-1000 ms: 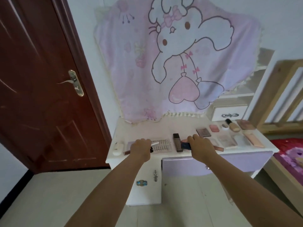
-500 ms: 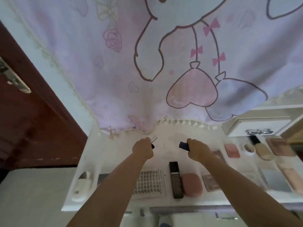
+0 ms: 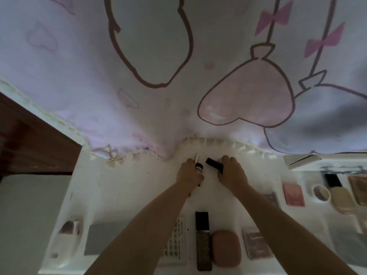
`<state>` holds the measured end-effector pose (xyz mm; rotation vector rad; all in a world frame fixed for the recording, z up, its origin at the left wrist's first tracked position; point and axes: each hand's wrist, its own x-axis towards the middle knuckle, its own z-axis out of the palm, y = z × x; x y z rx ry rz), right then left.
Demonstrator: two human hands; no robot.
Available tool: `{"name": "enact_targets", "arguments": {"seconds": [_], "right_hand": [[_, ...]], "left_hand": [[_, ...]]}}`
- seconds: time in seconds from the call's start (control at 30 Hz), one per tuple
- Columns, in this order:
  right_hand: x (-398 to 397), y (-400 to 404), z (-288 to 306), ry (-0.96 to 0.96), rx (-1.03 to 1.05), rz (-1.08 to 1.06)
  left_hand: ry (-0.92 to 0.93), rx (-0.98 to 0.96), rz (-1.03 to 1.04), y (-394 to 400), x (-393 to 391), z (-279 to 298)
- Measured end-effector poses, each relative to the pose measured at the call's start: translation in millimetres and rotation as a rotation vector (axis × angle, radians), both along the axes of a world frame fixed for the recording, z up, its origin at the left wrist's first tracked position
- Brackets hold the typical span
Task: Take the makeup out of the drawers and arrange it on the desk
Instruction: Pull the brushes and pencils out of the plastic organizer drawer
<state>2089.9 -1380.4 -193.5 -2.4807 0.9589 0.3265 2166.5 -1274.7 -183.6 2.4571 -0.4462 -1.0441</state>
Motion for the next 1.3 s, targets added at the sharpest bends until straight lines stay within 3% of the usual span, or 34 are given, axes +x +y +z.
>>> {"name": "enact_targets", "arguments": {"seconds": [0.43,0.63,0.77,0.9,1.2,1.3], "right_hand": [[-21.8,6.8,1.1,-0.006,-0.165,0.172],[-15.3,39.5,32.5,0.012,-0.255,0.301],[1.1,103.5,54.3,-0.1,-0.362,0.588],[-9.9,195.6,74.7,-0.314,-0.479,0.838],[-181.4,450.8,139.9,-0.642,-0.339,1.383],[-260.1,520.0,134.3,-0.591,-0.221,1.616]], "left_hand": [[-0.176,0.114,-0.199,37.2,-10.4,18.6],[-0.529,0.267,-0.248,97.8,-25.0,46.4],[-0.701,0.378,-0.081,171.9,-48.8,71.7],[-0.729,0.519,0.231,273.7,-112.7,101.5],[-0.635,0.733,0.926,477.4,-387.5,146.4],[-0.536,0.746,1.128,511.6,-483.2,135.6]]}}
